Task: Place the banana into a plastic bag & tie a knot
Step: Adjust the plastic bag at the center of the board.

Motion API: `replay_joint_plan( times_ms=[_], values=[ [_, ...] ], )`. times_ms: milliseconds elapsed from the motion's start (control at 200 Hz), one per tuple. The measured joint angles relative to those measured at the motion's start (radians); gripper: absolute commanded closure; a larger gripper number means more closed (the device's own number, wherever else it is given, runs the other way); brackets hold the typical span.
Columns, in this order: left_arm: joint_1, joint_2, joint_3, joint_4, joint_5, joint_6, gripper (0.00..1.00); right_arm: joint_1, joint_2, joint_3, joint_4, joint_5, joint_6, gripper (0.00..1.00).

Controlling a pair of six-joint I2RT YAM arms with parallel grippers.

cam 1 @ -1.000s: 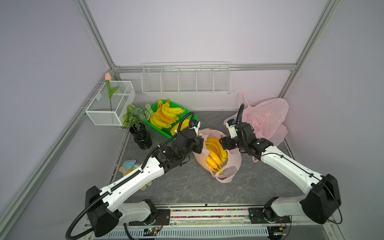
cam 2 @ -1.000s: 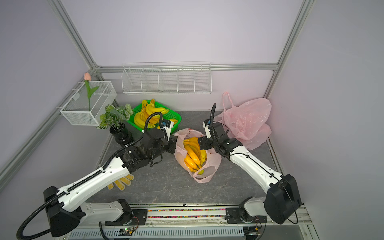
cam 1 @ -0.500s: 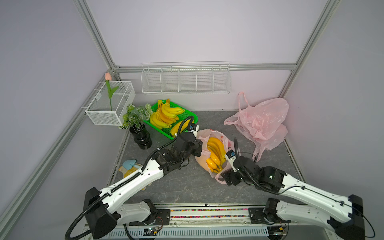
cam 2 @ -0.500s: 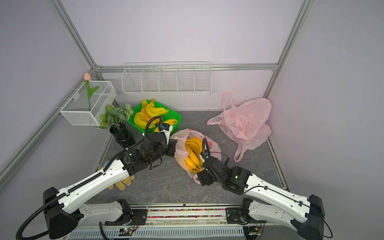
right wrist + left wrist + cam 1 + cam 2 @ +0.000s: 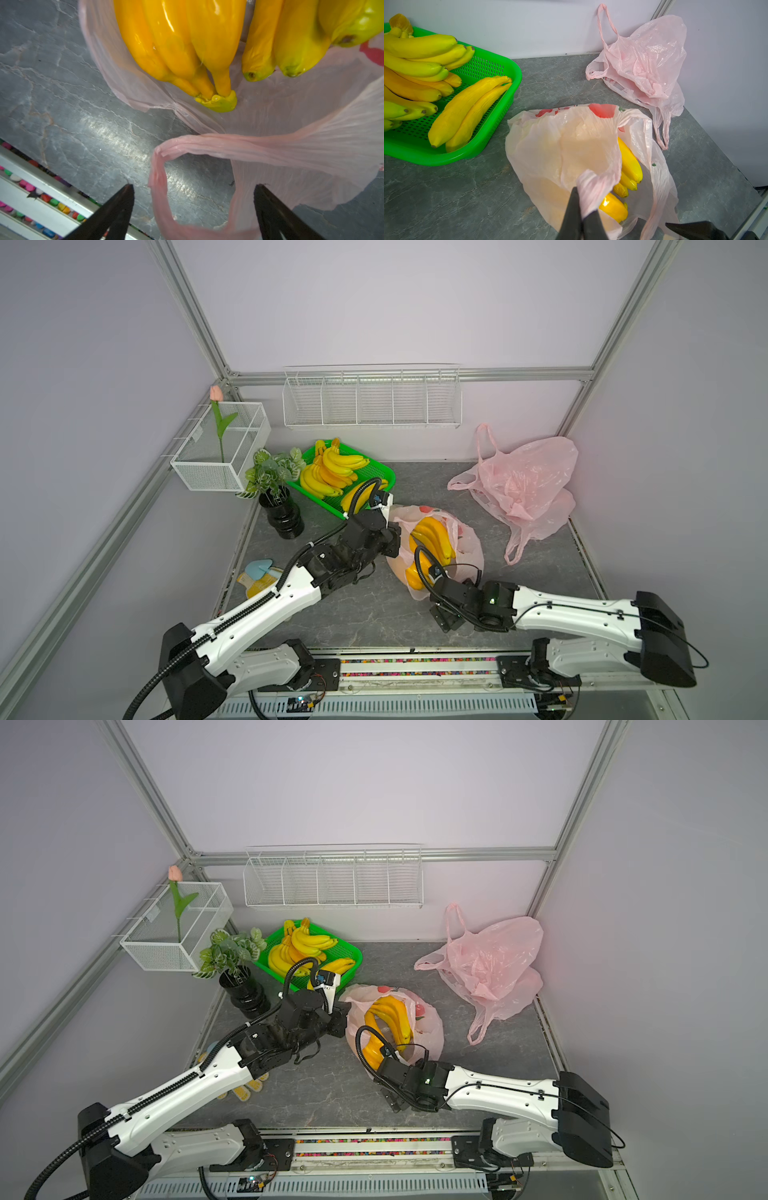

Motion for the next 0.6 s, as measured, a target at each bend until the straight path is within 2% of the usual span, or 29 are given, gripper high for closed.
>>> replay_joint_plan(
  times_ms=[85, 185, 265, 355, 420, 515, 600],
  values=[
    [0.000, -0.008, -0.008, 0.000, 0.000, -0.002, 1.00, 0.000, 0.037, 0.000, 0.008, 0.019, 0.002, 0.18],
    [0.000, -0.011, -0.012, 0.000, 0.000, -0.003, 1.00, 0.001, 0.072, 0.000, 0.022, 0.037, 0.005, 0.31],
    [0.000, -0.014, -0.013, -0.001, 0.000, -0.005, 1.00, 0.001, 0.083, -0.001, 0.029, 0.056, 0.001, 0.48],
    [0.000, -0.019, -0.013, -0.001, -0.004, -0.008, 1.00, 0.001, 0.079, -0.001, 0.027, 0.077, 0.008, 0.75],
    [0.000, -0.023, -0.013, -0.003, -0.010, -0.008, 1.00, 0.001, 0.058, -0.001, 0.019, 0.091, 0.014, 0.86],
    [0.000, -0.026, -0.010, -0.020, -0.028, -0.008, 1.00, -0.002, -0.040, 0.000, -0.010, 0.107, 0.018, 0.93],
    [0.000, -0.026, 0.012, -0.058, -0.056, -0.006, 1.00, -0.031, -0.178, 0.016, -0.051, 0.110, 0.012, 0.93]
  ],
)
